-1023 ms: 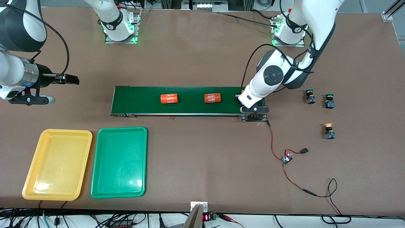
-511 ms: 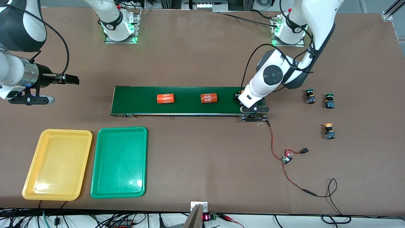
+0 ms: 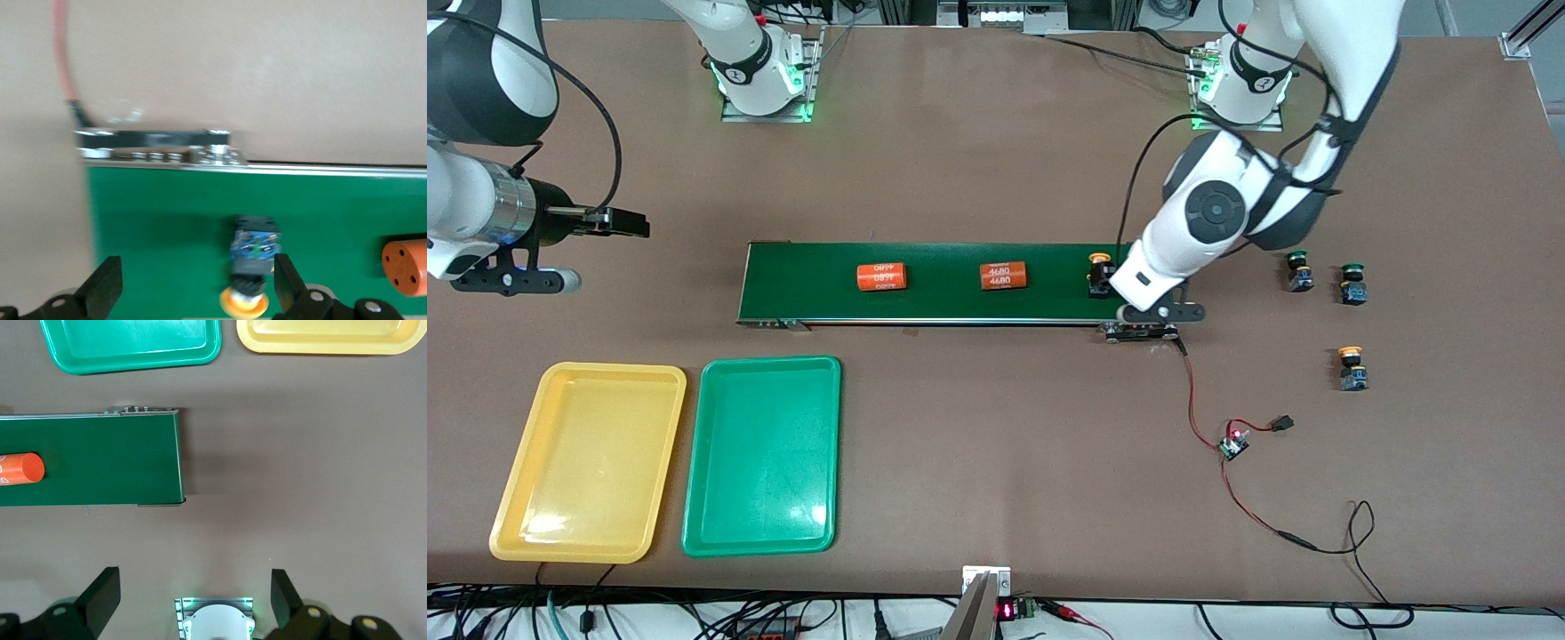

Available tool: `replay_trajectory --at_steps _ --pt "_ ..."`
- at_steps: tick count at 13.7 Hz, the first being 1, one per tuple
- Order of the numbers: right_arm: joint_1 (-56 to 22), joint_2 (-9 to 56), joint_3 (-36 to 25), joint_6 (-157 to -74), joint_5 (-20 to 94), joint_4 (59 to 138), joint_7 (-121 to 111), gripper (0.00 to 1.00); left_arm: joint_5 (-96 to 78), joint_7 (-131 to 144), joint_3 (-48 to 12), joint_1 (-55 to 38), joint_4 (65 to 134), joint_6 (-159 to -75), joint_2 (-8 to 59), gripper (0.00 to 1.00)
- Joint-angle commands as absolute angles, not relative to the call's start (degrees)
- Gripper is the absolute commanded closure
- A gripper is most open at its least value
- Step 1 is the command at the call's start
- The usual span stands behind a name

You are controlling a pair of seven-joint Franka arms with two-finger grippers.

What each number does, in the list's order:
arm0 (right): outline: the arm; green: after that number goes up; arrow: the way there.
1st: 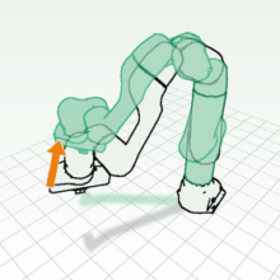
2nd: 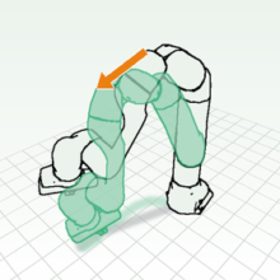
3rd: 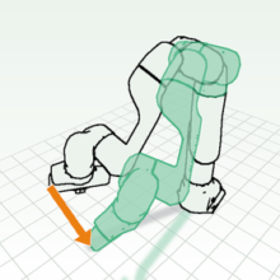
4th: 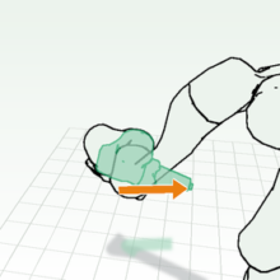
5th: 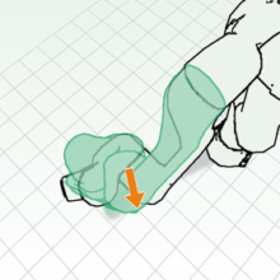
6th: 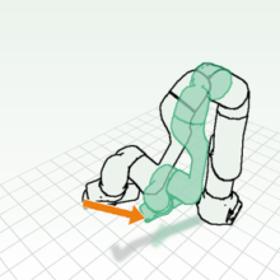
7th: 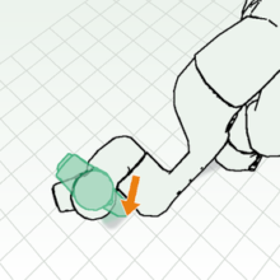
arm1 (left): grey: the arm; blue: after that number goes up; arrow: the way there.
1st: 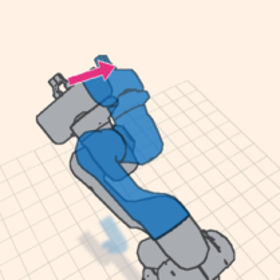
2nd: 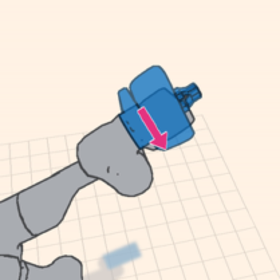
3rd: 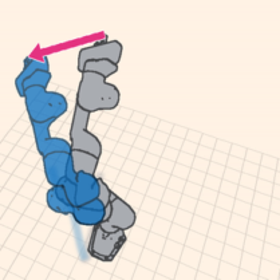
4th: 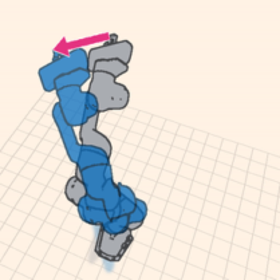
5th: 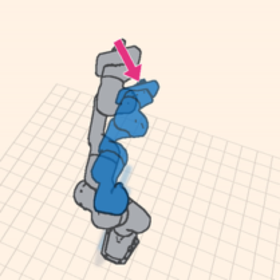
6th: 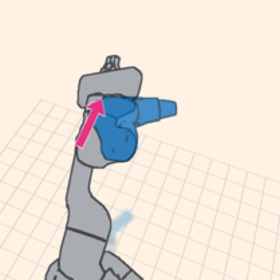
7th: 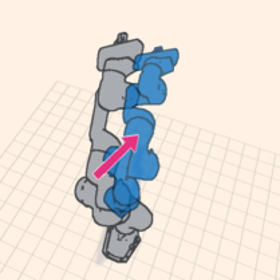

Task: Sort buttons by color to trays
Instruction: 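Place the yellow-rimmed button on the green belt with the left gripper, then return the left gripper and grasp another black button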

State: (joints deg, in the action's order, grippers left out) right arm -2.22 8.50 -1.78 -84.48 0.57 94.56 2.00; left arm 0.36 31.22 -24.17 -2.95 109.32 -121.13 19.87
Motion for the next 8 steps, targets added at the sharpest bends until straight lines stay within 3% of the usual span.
replay_trajectory --at_steps 1,4,8 --pt "-1.8 8.2 -1.8 -84.0 1.5 94.8 1.1 0.00 1.4 24.6 -19.1 -1.9 104.1 -114.6 19.4 0.00" --pt "-1.8 8.2 -1.7 -84.0 1.4 94.8 1.1 0.00 8.7 17.0 -10.8 -1.2 102.5 -116.9 20.6 0.00" --pt "-1.8 8.1 -1.8 -84.0 1.4 95.0 1.1 0.00 14.7 10.7 -2.6 1.1 102.0 -127.2 23.3 0.00"
